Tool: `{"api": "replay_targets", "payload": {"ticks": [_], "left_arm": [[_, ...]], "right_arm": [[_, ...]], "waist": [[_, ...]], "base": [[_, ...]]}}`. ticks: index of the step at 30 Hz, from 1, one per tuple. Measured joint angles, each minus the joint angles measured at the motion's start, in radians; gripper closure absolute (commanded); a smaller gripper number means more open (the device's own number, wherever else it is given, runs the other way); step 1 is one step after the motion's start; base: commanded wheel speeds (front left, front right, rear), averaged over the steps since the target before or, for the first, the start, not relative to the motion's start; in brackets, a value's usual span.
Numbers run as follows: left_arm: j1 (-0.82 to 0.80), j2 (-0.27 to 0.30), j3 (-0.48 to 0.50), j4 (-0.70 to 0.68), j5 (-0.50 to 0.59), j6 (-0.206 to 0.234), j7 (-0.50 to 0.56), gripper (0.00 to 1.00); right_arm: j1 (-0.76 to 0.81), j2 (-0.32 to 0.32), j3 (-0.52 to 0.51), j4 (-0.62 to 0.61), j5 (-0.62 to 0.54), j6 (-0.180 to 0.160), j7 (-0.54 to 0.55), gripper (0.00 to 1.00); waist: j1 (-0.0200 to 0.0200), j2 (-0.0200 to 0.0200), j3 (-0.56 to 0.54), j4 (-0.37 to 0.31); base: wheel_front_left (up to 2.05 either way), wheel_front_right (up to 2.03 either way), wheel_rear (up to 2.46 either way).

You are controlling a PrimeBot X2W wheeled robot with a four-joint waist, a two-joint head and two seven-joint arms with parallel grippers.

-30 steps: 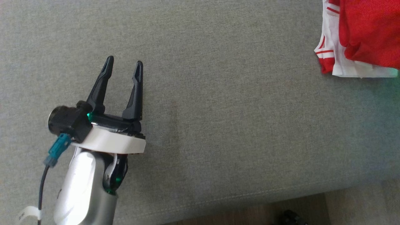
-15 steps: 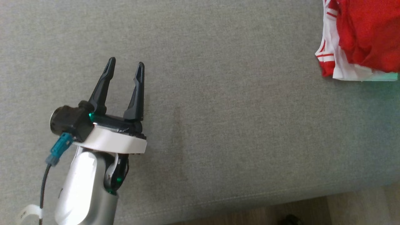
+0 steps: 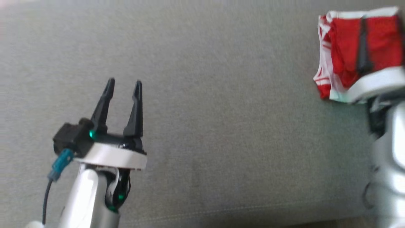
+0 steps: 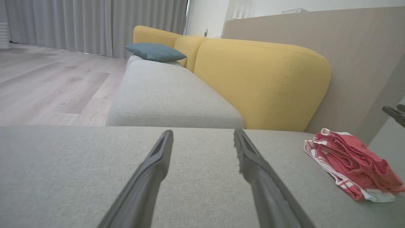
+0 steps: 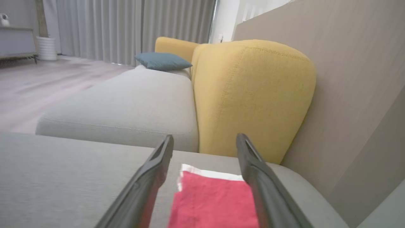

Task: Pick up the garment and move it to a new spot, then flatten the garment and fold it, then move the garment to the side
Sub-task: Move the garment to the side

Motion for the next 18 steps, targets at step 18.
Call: {"api": "replay_targets", "payload": {"ticks": [18], "left_arm": [[0.215, 0.002, 0.038, 0.028, 0.012, 0.043, 0.0, 0.0]], "right_arm": [[0.501, 0.122, 0.079, -0.163, 0.253, 0.0, -0.181, 0.0]], "waist": [[-0.0001, 0.0, -0.246, 0.104]], "base": [[0.0, 0.0, 0.0]]}}
